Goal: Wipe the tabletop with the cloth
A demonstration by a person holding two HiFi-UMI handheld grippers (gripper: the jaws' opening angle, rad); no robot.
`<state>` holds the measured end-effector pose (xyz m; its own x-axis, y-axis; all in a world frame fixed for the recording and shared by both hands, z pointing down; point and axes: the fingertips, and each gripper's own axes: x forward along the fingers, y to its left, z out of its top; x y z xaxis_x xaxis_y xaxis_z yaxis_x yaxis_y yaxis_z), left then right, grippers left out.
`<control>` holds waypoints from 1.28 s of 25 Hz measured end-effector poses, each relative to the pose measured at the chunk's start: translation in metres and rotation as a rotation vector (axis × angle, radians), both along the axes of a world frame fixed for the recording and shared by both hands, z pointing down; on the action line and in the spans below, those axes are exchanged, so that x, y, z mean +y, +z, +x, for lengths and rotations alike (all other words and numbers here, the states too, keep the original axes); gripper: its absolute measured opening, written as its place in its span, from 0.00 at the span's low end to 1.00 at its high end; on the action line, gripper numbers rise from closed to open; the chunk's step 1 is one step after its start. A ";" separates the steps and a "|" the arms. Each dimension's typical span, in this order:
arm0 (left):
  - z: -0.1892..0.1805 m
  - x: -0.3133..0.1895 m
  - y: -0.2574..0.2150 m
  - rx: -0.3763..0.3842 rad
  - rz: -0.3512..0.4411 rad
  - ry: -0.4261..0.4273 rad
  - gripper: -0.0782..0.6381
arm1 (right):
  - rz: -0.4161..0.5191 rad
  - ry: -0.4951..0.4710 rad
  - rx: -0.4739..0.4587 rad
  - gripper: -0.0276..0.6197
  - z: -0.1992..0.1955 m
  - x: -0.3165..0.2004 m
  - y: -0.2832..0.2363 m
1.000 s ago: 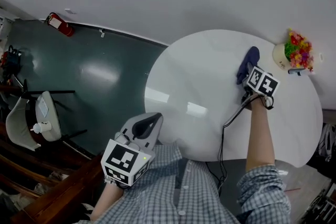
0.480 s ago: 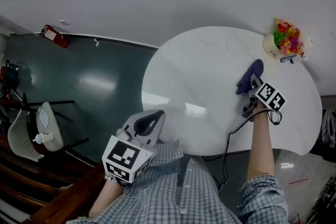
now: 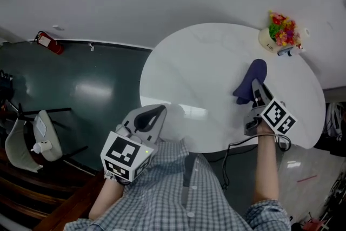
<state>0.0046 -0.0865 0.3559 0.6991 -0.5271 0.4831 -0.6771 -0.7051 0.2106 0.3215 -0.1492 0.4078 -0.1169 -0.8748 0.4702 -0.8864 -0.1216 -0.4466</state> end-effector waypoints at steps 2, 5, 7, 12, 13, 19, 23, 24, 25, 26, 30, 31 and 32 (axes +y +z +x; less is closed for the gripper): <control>0.001 -0.001 -0.003 0.003 0.014 0.005 0.12 | 0.030 -0.029 -0.011 0.15 -0.015 0.009 -0.016; 0.003 -0.001 -0.008 0.008 0.031 0.008 0.12 | 0.063 -0.080 -0.001 0.15 -0.037 0.023 -0.036; 0.005 -0.001 -0.012 0.014 0.036 0.006 0.12 | 0.087 -0.113 0.015 0.15 -0.050 0.032 -0.049; 0.007 0.000 -0.018 0.005 0.064 0.028 0.12 | 0.129 -0.185 0.083 0.15 -0.080 0.053 -0.073; 0.007 0.001 -0.019 0.005 0.068 0.031 0.12 | 0.133 -0.203 0.099 0.15 -0.087 0.057 -0.076; 0.010 0.000 -0.022 0.005 0.081 0.043 0.12 | 0.152 -0.296 0.125 0.15 -0.125 0.071 -0.086; 0.009 0.000 -0.023 0.007 0.083 0.040 0.12 | 0.156 -0.325 0.123 0.15 -0.142 0.074 -0.086; 0.009 0.000 -0.023 0.007 0.084 0.040 0.12 | 0.157 -0.332 0.123 0.14 -0.145 0.074 -0.086; 0.009 0.000 -0.024 0.007 0.085 0.040 0.12 | 0.159 -0.339 0.122 0.15 -0.148 0.074 -0.086; 0.008 0.000 -0.024 0.007 0.085 0.040 0.12 | 0.160 -0.345 0.121 0.14 -0.151 0.073 -0.086; 0.008 -0.001 -0.023 0.008 0.084 0.037 0.12 | 0.164 -0.365 0.120 0.14 -0.158 0.072 -0.086; 0.008 -0.001 -0.023 0.008 0.084 0.037 0.12 | 0.165 -0.368 0.118 0.14 -0.159 0.072 -0.086; 0.008 -0.001 -0.023 0.008 0.083 0.038 0.12 | 0.166 -0.371 0.115 0.14 -0.160 0.072 -0.086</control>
